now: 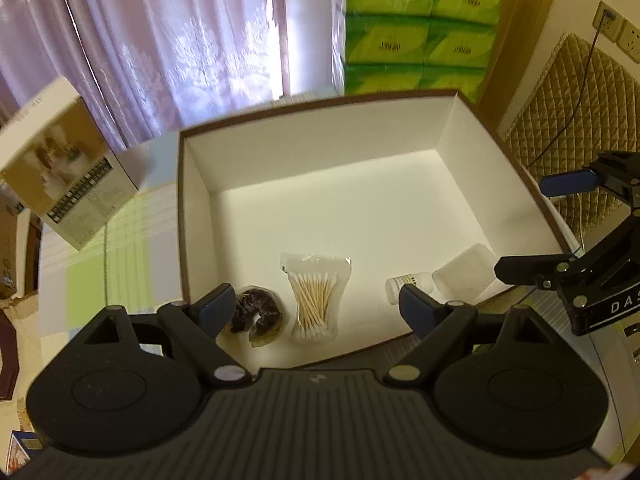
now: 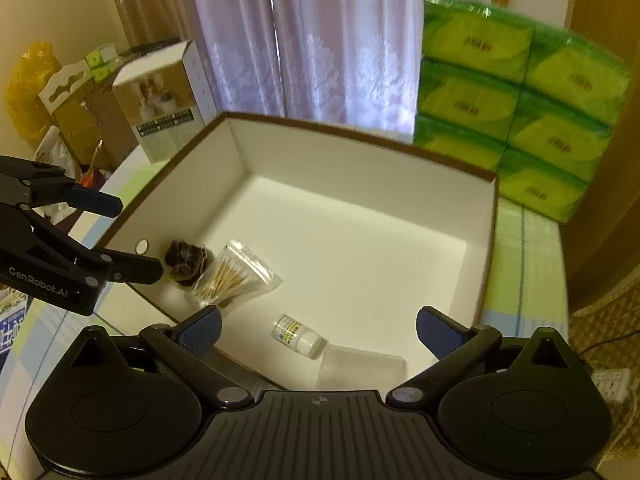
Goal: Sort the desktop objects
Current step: 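Withdraw both tools from the box toward the remaining items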
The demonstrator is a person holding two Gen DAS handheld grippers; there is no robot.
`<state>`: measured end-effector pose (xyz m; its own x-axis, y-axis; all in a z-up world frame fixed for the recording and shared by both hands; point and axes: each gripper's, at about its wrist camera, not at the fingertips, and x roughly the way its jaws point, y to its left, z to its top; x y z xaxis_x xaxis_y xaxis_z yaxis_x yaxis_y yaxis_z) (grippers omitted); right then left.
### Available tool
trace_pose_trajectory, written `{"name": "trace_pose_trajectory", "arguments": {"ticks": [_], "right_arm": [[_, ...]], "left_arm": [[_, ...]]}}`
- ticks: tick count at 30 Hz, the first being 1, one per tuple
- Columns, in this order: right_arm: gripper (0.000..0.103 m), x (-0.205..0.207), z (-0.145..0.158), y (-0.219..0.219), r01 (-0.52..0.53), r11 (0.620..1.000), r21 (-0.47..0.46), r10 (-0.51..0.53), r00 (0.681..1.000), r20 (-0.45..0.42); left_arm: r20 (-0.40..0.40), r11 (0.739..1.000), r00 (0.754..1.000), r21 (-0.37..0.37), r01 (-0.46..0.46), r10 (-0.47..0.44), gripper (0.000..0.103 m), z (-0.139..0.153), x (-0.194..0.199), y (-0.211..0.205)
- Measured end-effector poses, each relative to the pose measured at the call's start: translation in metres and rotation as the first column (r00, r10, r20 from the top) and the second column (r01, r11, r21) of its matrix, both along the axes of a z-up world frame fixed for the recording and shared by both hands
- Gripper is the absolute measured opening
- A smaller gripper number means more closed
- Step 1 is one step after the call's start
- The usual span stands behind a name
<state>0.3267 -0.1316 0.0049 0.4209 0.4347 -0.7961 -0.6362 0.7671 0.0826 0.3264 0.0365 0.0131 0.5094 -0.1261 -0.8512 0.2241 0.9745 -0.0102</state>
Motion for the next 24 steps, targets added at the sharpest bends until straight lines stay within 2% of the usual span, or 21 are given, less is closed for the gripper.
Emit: {"name": "trace_pose_trajectory", "arguments": {"ticks": [12, 17, 24], "right_arm": [[0.101, -0.059, 0.037, -0.018, 0.061, 0.995, 0.075, -0.070, 0.990, 0.121], [0.101, -0.085, 0.043, -0.026, 0.081, 0.991, 0.104, -0.097, 0.983, 0.155], [0.101, -0.115, 0.046, -0.037, 0.108, 0.984, 0.142, -0.131, 0.977, 0.166]], "left_arm": [[0.151, 1.000, 0.988, -0.002, -0.029, 0.029, 0.091, 0.048, -0.057, 0.002], [0.178, 0.997, 0.981, -0.043, -0.064, 0.071, 0.091, 0.056, -0.083, 0.010], [0.225, 0.993, 0.967, -0.044, -0.113, 0.120, 0.092, 0.065, -0.122, 0.018]]}}
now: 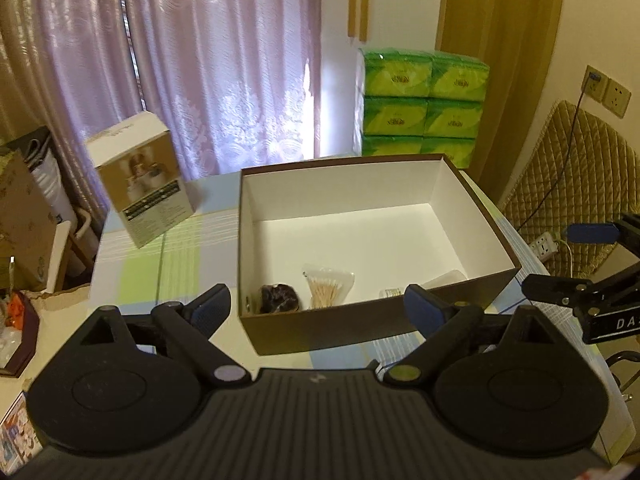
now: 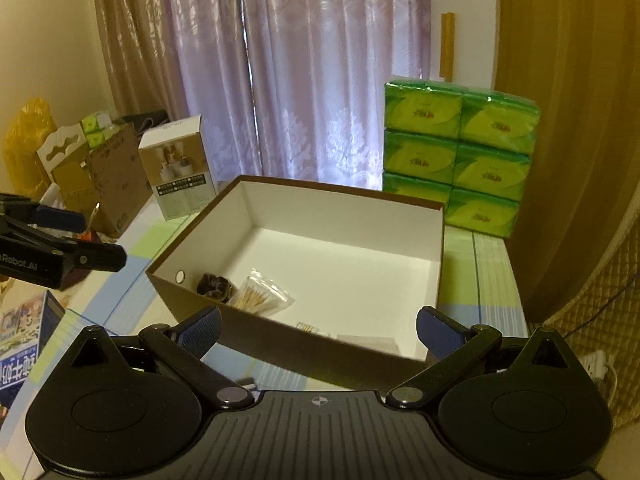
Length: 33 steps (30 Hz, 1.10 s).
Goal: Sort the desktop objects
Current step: 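Withdraw both tools from the box toward the remaining items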
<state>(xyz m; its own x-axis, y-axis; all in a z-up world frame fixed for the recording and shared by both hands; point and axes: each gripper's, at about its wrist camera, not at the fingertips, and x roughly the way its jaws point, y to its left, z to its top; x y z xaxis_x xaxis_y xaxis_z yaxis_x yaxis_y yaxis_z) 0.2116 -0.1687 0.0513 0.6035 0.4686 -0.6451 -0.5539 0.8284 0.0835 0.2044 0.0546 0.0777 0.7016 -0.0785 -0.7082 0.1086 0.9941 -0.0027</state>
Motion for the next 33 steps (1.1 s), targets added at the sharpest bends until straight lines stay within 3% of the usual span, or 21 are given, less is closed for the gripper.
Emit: {"name": "trace_pose_trajectory", "arguments": {"ticks": [19, 33], "right_arm": [[0.101, -0.071, -0.002, -0.022, 0.025, 0.999, 0.023, -0.025, 1.000, 0.008], [0.101, -0.098, -0.029, -0.033, 0.031, 0.999, -0.020, -0.032, 0.998, -0.062]], "left_arm": [[0.037, 0.998, 0.997, -0.016, -0.061, 0.061, 0.094, 0.000, -0.091, -0.002], [-0.055, 0.999, 0.997, -0.003, -0.052, 0.052, 0.094, -0.031, -0.122, -0.010]]}}
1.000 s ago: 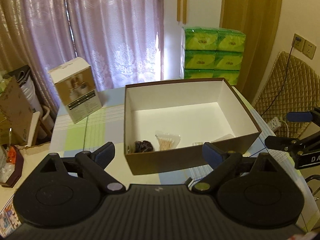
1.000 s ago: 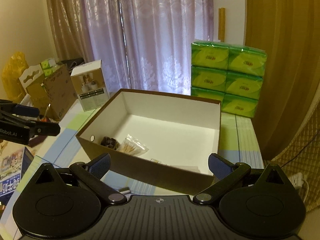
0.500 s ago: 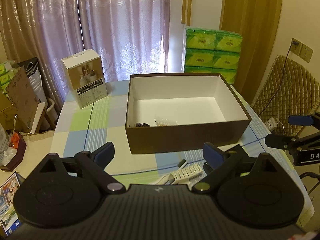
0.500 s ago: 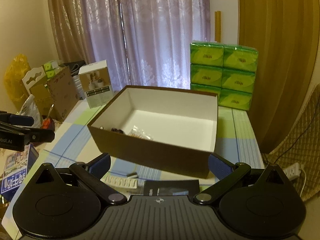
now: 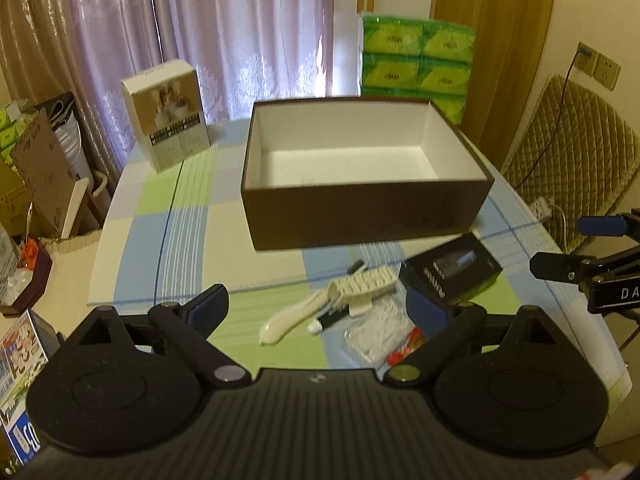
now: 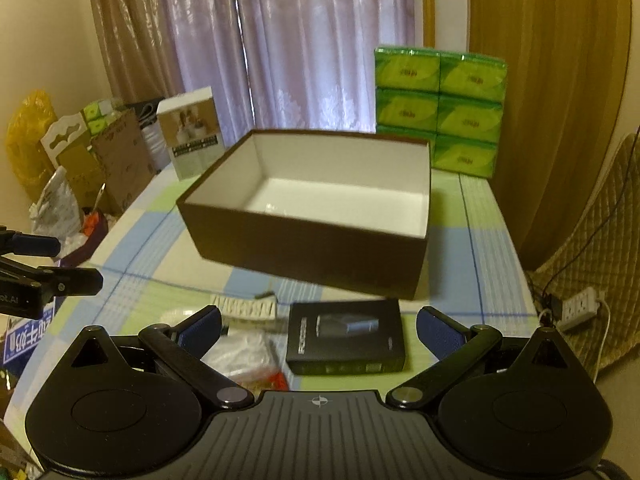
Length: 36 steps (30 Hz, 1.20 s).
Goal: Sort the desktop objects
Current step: 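Withdraw both tools from the box toward the remaining items, then move the right tool to the black FLYCO box while the left tool approaches the white toothbrush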
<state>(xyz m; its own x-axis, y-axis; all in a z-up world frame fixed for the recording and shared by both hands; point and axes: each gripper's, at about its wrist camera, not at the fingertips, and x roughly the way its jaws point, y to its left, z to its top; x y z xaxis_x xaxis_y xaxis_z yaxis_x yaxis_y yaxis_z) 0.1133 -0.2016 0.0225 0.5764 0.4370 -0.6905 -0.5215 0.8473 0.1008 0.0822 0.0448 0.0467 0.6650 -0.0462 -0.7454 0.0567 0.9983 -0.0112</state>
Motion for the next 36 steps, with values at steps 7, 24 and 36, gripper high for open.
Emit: {"name": "trace_pose_trajectory", "arguments": {"ticks": [7, 24, 36], "right_arm": [[0.101, -0.007, -0.010, -0.002, -0.006, 1.000, -0.013, 0.006, 1.000, -0.030], [0.101, -0.008, -0.037, -0.003, -0.009, 0.999, -0.045, 0.004, 0.994, -0.113], [0.101, 0.009, -0.058, -0.011, -0.043, 0.997, -0.071, 0.035, 0.993, -0.109]], "left_arm": [[-0.024, 1.000, 1.000, -0.001, -0.002, 0.002, 0.094, -0.009, -0.008, -0.003], [-0.092, 0.999, 0.995, 0.001, -0.032, 0.032, 0.094, -0.034, -0.012, -0.002], [-0.124, 0.999, 0.991, -0.001, -0.047, 0.047, 0.094, -0.048, -0.003, 0.003]]}}
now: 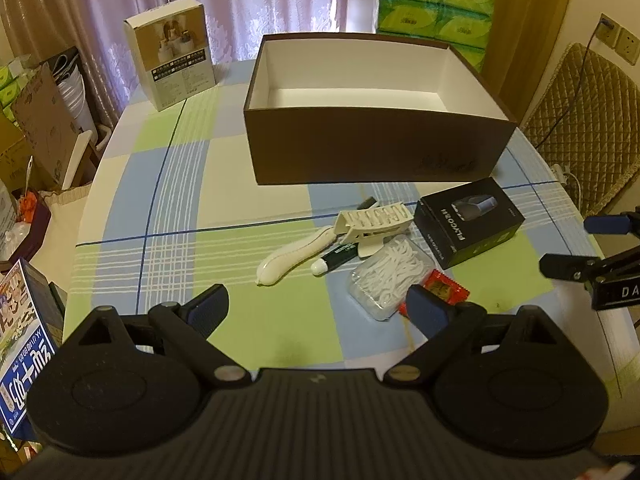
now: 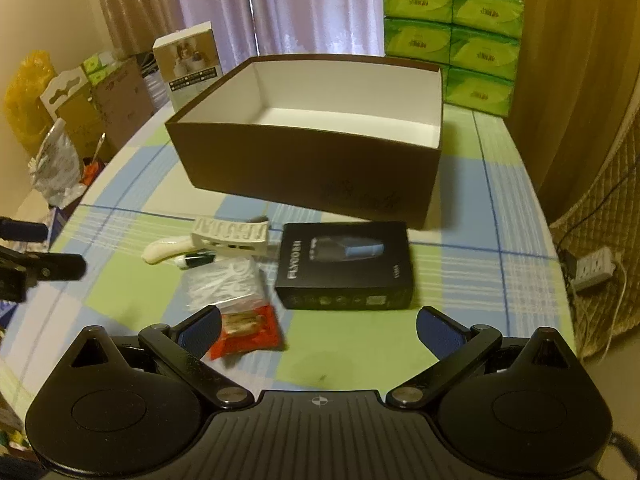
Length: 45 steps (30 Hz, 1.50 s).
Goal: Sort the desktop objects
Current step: 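Move the right tool to the black FLYCO box while the left tool approaches the white toothbrush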
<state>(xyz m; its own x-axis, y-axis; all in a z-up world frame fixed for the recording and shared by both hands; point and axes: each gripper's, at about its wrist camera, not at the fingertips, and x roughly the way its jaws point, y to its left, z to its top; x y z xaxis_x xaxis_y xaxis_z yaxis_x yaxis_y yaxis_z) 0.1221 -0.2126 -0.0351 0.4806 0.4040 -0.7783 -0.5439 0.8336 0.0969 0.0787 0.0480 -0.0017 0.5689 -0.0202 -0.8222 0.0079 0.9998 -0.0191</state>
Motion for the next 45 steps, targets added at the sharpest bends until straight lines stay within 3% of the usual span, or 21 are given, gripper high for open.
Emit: {"name": "trace_pose_trajectory", "arguments": {"ticks": [7, 15, 20, 23, 26, 30, 32, 34, 39, 43, 45], "right_arm": [[0.101, 0.026, -0.020, -0.008, -0.092, 0.996, 0.005, 0.092, 0.996, 0.012], [0.101, 0.073, -0.056, -0.020, -0.057, 0.992, 0.112, 0.067, 0.994, -0.085], [0.098, 0.083, -0.068, -0.023, -0.051, 0.990, 0.133, 0.061, 0.996, -0.072], [0.087, 0.083, -0.071, -0.020, -0.108, 0.989, 0.104, 0.113, 0.993, -0.046], [0.085, 0.081, -0.067, -0.014, -0.214, 0.976, 0.027, 0.214, 0.977, 0.014], [0.086, 0.087, -0.056, -0.002, -0.411, 0.906, -0.103, 0.419, 0.906, 0.065], [0.090, 0.091, -0.054, 0.008, -0.512, 0.839, -0.184, 0.530, 0.845, 0.069], [0.096, 0.092, -0.056, 0.018, -0.613, 0.750, -0.249, 0.641, 0.766, 0.048], [0.099, 0.092, -0.071, 0.045, -0.748, 0.571, -0.338, 0.794, 0.607, -0.003], [0.099, 0.088, -0.091, 0.063, -0.776, 0.491, -0.395, 0.838, 0.544, -0.028], [0.098, 0.087, -0.100, 0.067, -0.779, 0.470, -0.416, 0.841, 0.538, -0.056]], "left_arm": [[-0.028, 0.999, 0.999, -0.007, -0.035, 0.034, 0.094, -0.012, 0.011, 0.012], [-0.060, 0.998, 0.996, -0.005, -0.058, 0.058, 0.094, -0.024, 0.026, 0.020], [-0.081, 0.998, 0.995, -0.001, -0.065, 0.065, 0.094, -0.030, 0.034, 0.023], [-0.087, 0.998, 0.994, 0.001, -0.066, 0.066, 0.094, -0.033, 0.039, 0.024], [-0.088, 0.998, 0.994, -0.001, -0.064, 0.063, 0.094, -0.034, 0.042, 0.024], [-0.095, 0.998, 0.993, 0.002, -0.066, 0.066, 0.094, -0.037, 0.044, 0.027], [-0.103, 0.997, 0.992, 0.001, -0.074, 0.073, 0.094, -0.040, 0.044, 0.029], [-0.112, 0.996, 0.990, 0.004, -0.085, 0.085, 0.094, -0.044, 0.044, 0.033], [-0.128, 0.993, 0.984, 0.007, -0.120, 0.120, 0.094, -0.049, 0.044, 0.042], [-0.134, 0.991, 0.981, 0.016, -0.136, 0.137, 0.094, -0.051, 0.043, 0.047], [-0.135, 0.990, 0.981, 0.018, -0.139, 0.140, 0.094, -0.051, 0.043, 0.049]]}}
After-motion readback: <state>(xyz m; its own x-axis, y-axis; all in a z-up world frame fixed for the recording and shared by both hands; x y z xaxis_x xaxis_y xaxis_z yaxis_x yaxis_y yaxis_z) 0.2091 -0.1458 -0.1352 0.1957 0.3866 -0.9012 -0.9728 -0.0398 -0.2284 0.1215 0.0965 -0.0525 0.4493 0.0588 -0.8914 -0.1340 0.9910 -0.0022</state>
